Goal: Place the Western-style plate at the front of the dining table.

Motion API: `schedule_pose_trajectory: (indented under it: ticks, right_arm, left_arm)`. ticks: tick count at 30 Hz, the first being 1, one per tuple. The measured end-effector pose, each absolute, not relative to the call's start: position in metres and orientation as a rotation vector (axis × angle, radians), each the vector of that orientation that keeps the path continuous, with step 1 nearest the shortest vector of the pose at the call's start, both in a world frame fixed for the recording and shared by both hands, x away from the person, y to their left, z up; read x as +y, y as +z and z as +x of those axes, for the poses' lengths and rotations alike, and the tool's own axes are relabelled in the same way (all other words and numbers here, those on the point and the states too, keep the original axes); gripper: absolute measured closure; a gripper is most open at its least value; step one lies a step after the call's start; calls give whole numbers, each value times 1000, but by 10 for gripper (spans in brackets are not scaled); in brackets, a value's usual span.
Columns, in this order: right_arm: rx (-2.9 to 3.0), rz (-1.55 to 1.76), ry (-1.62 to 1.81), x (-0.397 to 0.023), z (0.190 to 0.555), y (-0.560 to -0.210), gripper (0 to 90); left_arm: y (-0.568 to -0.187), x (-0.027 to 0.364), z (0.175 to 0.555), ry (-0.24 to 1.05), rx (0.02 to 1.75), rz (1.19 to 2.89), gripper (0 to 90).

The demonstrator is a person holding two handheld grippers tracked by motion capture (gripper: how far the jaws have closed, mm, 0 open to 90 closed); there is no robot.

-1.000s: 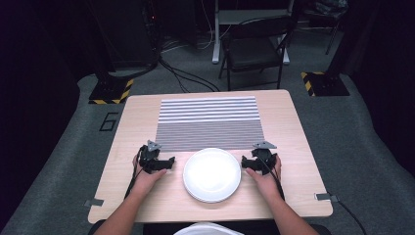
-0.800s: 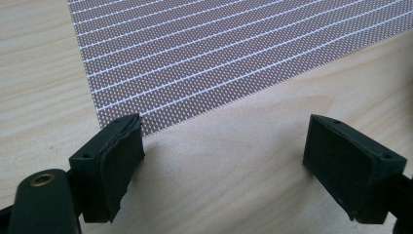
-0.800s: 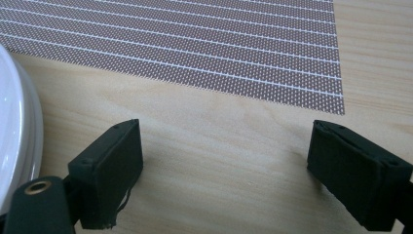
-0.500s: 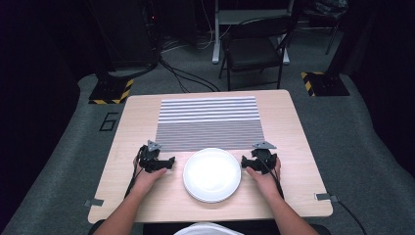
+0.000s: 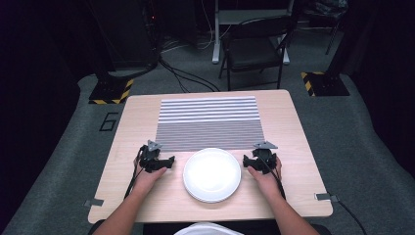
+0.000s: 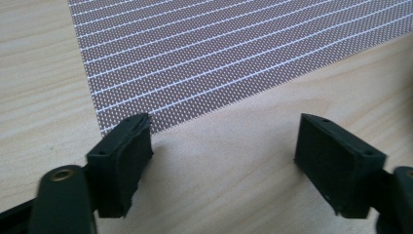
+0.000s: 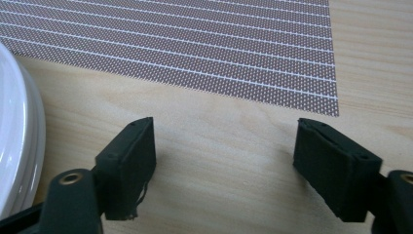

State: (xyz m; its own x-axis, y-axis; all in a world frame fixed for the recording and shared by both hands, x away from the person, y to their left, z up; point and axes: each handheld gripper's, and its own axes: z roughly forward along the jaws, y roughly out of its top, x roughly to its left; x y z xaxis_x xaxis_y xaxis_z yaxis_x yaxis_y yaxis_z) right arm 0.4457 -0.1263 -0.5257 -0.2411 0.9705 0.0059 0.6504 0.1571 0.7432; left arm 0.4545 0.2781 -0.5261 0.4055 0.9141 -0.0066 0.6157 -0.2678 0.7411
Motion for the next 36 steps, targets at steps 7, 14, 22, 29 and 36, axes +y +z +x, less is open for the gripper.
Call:
schedule_pose_trajectory:
  ticks: [7, 14, 22, 29, 36]
  right_arm:
    - [1983, 1560, 894, -127, 443, -517, 353]
    - [2058, 1478, 925, -117, 427, -501, 366]
    - [2122, 1477, 995, -115, 418, -492, 294]
    - [2083, 1483, 1048, -113, 411, -482, 316]
    - [2007, 1464, 1048, -112, 402, -474, 399]
  left_arm:
    - [-521, 275, 448, 550, 1337, 1988, 310]
    - [-507, 274, 440, 541, 1360, 1963, 335]
    - [-494, 281, 435, 535, 1386, 1911, 354]
    - [-483, 276, 425, 515, 1354, 1904, 323]
    - [-474, 260, 417, 526, 1324, 1923, 324]
